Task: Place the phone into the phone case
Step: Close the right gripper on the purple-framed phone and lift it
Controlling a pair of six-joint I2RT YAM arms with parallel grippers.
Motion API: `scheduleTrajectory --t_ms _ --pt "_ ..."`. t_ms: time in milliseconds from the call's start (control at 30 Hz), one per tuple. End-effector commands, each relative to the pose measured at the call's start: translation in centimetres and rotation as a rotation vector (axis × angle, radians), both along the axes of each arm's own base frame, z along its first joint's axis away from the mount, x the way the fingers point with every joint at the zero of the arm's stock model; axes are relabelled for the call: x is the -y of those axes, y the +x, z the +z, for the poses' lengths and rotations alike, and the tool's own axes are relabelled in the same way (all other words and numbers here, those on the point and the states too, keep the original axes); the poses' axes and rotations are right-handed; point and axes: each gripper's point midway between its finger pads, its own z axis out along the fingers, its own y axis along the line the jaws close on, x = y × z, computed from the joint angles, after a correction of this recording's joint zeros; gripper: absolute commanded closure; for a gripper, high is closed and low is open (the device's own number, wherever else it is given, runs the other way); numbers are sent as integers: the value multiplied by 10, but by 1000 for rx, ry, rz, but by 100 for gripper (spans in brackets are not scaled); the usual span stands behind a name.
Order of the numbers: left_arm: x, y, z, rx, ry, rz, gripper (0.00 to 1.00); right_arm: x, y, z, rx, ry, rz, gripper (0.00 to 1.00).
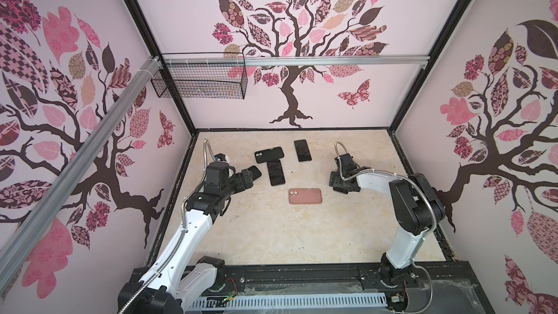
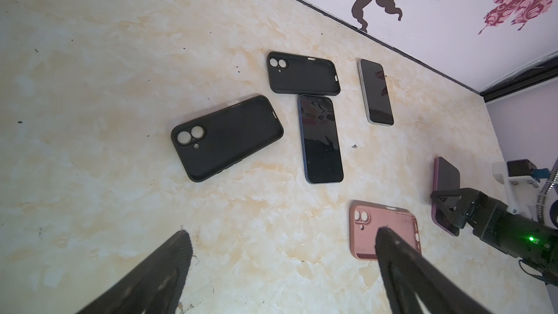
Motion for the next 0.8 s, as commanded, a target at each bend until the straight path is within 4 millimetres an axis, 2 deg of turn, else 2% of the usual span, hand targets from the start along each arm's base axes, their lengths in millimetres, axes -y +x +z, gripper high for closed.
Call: scheduleTrajectory --t_ms 0,167,267,433,767 --pt "-1 4 15 39 6 0 2 -1 3 -9 -23 7 -15 11" --pt "-6 3 21 59 20 24 2 -2 2 -14 -36 8 -16 15" --pt "-10 2 25 74 36 37 2 -2 2 -17 -45 5 -11 24" --pt "-8 1 24 65 32 26 2 -2 1 -18 -56 -2 3 29" --pt "0 2 26 69 -17 9 2 -14 3 3 -14 13 137 51"
